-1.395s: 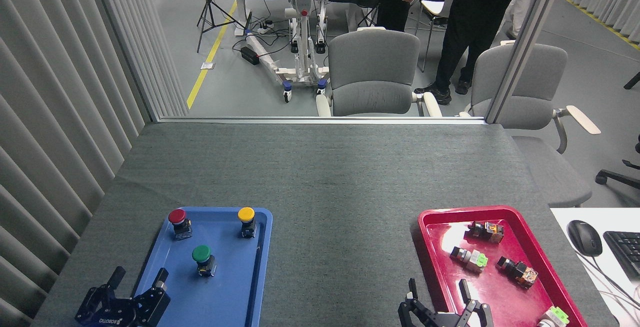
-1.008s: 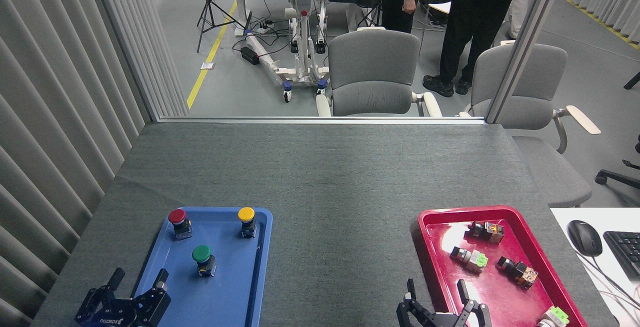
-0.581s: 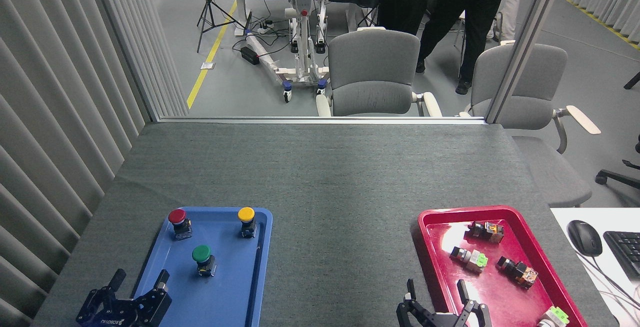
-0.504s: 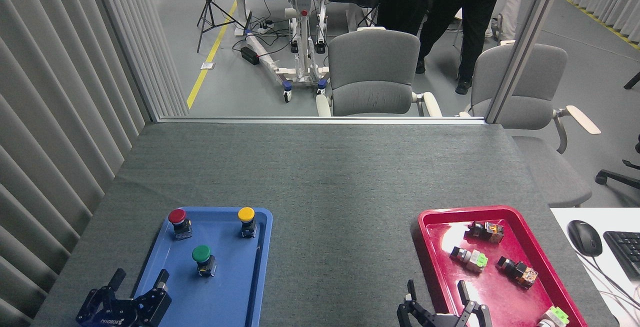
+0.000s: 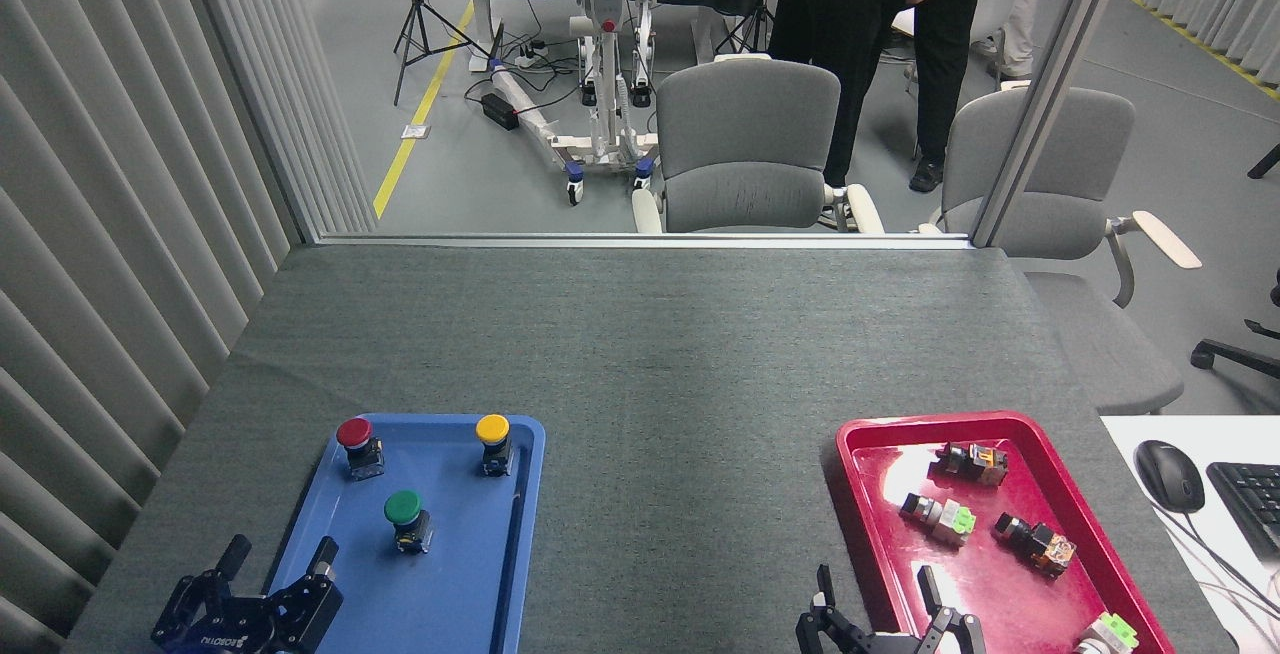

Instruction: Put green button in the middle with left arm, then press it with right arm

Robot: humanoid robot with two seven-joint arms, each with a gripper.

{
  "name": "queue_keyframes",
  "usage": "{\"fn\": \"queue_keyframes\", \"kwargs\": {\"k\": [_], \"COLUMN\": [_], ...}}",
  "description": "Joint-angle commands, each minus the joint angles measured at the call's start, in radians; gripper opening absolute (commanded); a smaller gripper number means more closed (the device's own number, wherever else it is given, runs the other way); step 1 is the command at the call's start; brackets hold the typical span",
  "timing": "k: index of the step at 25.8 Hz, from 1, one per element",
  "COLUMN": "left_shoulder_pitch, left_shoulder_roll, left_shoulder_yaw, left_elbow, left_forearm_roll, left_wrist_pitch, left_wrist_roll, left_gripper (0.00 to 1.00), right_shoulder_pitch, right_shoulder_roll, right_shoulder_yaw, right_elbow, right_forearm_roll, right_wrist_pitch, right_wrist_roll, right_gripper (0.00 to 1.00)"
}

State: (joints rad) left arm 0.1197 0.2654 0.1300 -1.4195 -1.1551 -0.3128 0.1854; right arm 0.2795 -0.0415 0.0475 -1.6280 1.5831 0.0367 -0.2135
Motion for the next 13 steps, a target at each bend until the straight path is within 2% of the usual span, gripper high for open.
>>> {"fn": "queue_keyframes", "kwargs": {"k": [1, 13], "left_shoulder_pitch": [0.000, -0.015], "left_shoulder_roll": [0.000, 0.003], "left_shoulder_yaw": [0.000, -0.006], "left_elbow": [-0.003, 0.014], "left_forearm_roll": [0.002, 0.003], "left_wrist_pitch": [0.000, -0.002], "left_wrist_roll": [0.000, -0.003], "left_gripper": [1.00, 1.00], "right_shoulder_pitch": [0.001, 0.003], "right_shoulder_roll": [0.000, 0.000], "right_shoulder_yaw": [-0.001, -0.002], "right_elbow": [-0.001, 0.000], "right_forearm_roll": [0.000, 0.000], "right_wrist_pitch": [0.002, 0.003], "right_wrist_roll": [-0.006, -0.007], "right_gripper": [1.00, 1.00]}}
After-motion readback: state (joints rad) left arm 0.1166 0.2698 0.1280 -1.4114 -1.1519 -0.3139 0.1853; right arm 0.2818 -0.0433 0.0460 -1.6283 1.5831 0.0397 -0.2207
